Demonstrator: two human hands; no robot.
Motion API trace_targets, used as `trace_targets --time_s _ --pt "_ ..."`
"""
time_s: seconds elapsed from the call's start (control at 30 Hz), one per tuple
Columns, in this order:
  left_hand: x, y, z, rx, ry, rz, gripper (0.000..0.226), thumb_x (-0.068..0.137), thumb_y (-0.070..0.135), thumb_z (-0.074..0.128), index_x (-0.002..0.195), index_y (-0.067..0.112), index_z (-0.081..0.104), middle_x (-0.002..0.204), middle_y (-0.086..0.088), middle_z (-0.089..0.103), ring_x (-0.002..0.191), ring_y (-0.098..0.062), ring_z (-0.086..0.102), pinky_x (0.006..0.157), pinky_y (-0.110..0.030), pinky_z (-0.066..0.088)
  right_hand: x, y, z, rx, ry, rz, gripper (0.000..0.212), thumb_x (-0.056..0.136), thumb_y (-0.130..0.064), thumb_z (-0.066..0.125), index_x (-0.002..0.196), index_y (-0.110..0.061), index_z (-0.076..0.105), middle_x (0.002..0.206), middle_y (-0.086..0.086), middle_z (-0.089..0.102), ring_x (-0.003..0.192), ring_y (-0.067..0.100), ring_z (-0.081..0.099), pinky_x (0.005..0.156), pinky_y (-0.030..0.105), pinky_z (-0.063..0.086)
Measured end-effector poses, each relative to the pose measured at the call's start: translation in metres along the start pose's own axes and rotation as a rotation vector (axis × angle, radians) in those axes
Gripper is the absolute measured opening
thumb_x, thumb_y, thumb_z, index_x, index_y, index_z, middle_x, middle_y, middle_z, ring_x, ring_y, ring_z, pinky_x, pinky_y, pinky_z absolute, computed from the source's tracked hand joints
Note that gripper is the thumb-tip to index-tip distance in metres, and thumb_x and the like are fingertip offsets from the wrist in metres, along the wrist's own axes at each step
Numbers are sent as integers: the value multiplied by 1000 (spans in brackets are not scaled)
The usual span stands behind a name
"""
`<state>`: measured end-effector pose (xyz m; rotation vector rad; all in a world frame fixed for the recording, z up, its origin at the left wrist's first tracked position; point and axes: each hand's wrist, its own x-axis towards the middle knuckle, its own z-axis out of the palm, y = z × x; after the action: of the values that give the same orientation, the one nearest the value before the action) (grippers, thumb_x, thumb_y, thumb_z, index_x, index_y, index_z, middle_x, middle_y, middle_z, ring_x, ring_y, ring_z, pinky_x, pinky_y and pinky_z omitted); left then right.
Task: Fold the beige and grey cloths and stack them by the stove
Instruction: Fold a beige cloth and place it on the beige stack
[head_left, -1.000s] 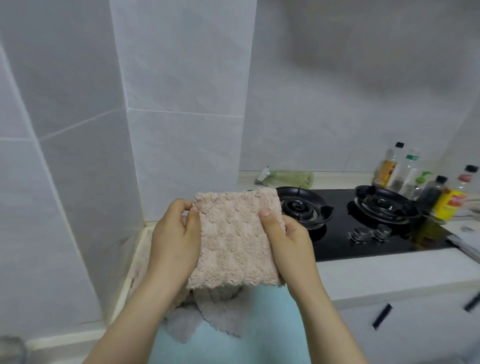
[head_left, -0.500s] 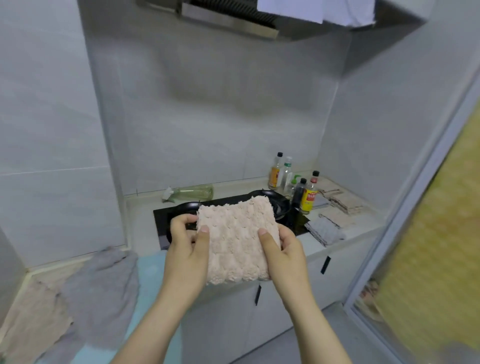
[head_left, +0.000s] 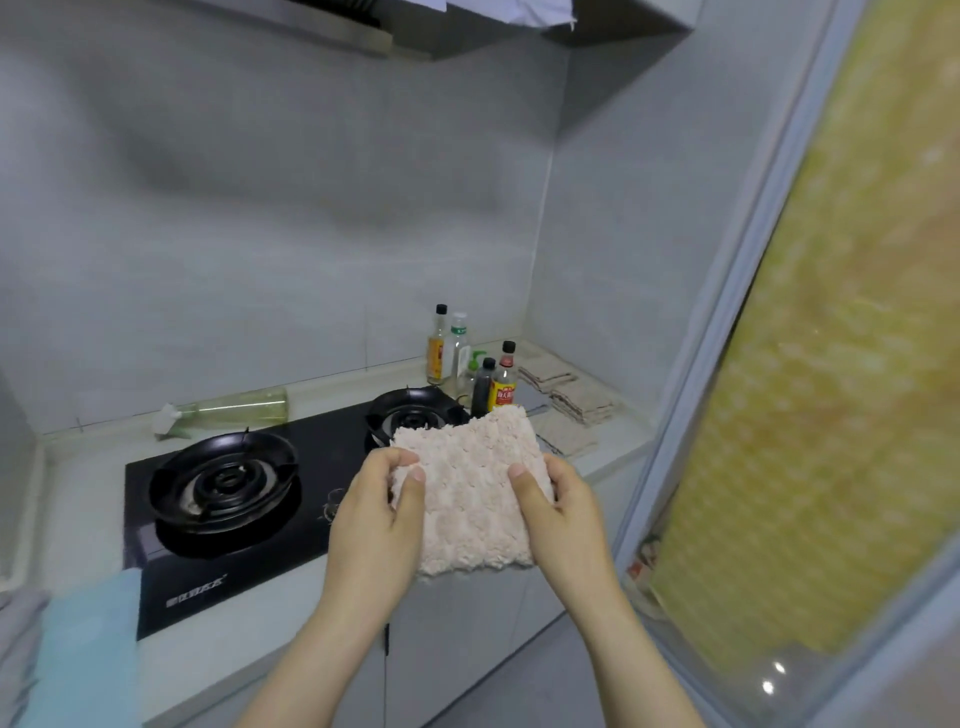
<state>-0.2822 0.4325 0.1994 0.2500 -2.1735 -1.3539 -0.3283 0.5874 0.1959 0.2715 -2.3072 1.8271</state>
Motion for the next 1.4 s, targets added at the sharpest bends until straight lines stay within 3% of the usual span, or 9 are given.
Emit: trace_targets --time_s 0.17,0.3,0.4,0.5,0.7,0.87,1.0,1.27,1.4 --pt "53 -1 61 -21 -89 0 12 95 26 46 104 29 53 88 12 56 70 -5 50 59 -22 35 62 23 -29 -16 43 53 7 95 -24 58 97 -24 65 90 -9 70 79 2 65 59 9 44" --pt "93 2 112 -28 -206 -45 17 96 24 45 109 31 51 94 6 57 68 -12 50 61 -27 38 114 38 -56 -3 90 132 16 95 -27 58 111 -24 59 101 -3 67 82 3 65 54 9 45" --pt "118 3 155 -28 -267 -83 23 96 22 44 116 31 50 107 6 56 87 -11 54 71 -27 40 151 58 -79 -31 115 159 24 95 -25 59 118 -24 53 101 -8 57 70 -12 59 51 6 44" --pt "142 4 200 -20 -320 -114 29 96 21 44 124 30 50 121 4 53 102 -13 52 86 -29 41 188 80 -101 -69 119 197 30 93 -27 61 120 -32 50 100 -15 52 75 3 61 61 23 57" --pt "190 7 305 7 -354 -154 35 96 18 46 129 26 49 127 -2 54 115 -26 52 92 -34 42 279 136 -155 -97 47 231 30 93 -26 61 119 -35 48 108 -12 53 82 8 63 55 19 55" --pt "224 14 387 14 -340 -198 35 94 16 48 128 23 50 116 2 53 89 -30 57 82 -35 45 357 177 -204 -134 -32 261 34 93 -26 60 126 -28 51 115 -6 57 82 14 67 63 35 61" --pt "255 10 437 27 -335 -234 35 93 16 50 128 23 49 118 5 53 102 -30 59 89 -37 45 416 209 -220 -128 -90 284 35 92 -23 61 125 -28 52 120 -4 56 102 22 64 75 45 60" --pt "336 -28 528 79 -345 -265 37 91 15 54 128 22 50 112 3 56 84 -23 58 80 -32 45 524 276 -225 -226 -136 324 36 91 -23 60 127 -29 52 121 -9 54 111 17 56 91 37 53" --pt "367 -43 561 112 -345 -298 38 91 15 54 128 23 50 98 11 54 76 -16 58 70 -24 38 567 301 -226 -240 -180 352 34 92 -22 59 123 -32 49 111 -22 50 110 13 54 87 28 47"
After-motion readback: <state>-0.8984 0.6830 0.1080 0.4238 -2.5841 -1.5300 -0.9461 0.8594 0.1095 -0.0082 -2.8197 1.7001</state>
